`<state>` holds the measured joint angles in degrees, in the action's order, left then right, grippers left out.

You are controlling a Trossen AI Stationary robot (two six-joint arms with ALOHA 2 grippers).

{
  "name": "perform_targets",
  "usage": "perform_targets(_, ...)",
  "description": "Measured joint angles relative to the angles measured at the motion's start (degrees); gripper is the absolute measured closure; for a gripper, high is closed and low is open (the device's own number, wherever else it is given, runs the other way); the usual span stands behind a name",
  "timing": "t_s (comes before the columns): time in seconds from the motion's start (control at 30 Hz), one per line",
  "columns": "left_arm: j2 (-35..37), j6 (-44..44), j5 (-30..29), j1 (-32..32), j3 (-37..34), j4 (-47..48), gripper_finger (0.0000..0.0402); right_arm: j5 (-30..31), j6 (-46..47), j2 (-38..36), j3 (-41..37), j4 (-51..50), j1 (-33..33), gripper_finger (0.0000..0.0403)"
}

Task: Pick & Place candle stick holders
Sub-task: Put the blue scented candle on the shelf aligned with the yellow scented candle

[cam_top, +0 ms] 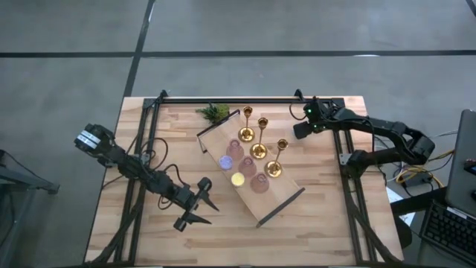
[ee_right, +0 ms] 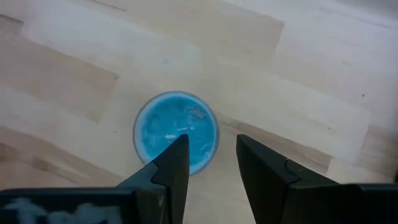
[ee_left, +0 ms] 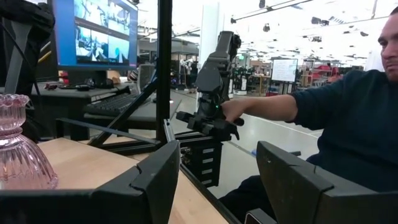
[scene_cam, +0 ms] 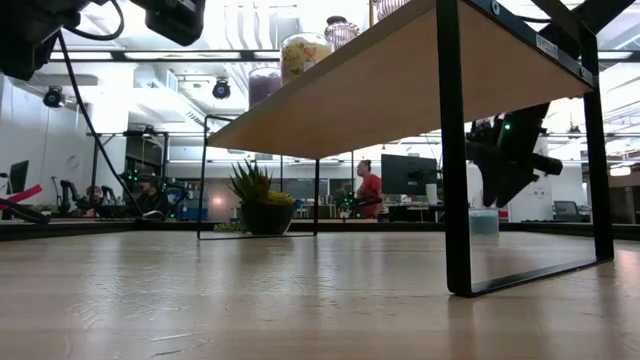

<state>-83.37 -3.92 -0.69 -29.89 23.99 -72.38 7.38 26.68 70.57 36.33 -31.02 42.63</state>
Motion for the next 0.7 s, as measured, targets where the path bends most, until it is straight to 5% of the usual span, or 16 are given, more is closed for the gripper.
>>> perform_targets(0.7,0.0,-0.9,0.0,0.0,0.0,0.0,0.0184,3.0,0.2,3.6,-0.2,0.2,0.2,0.0324)
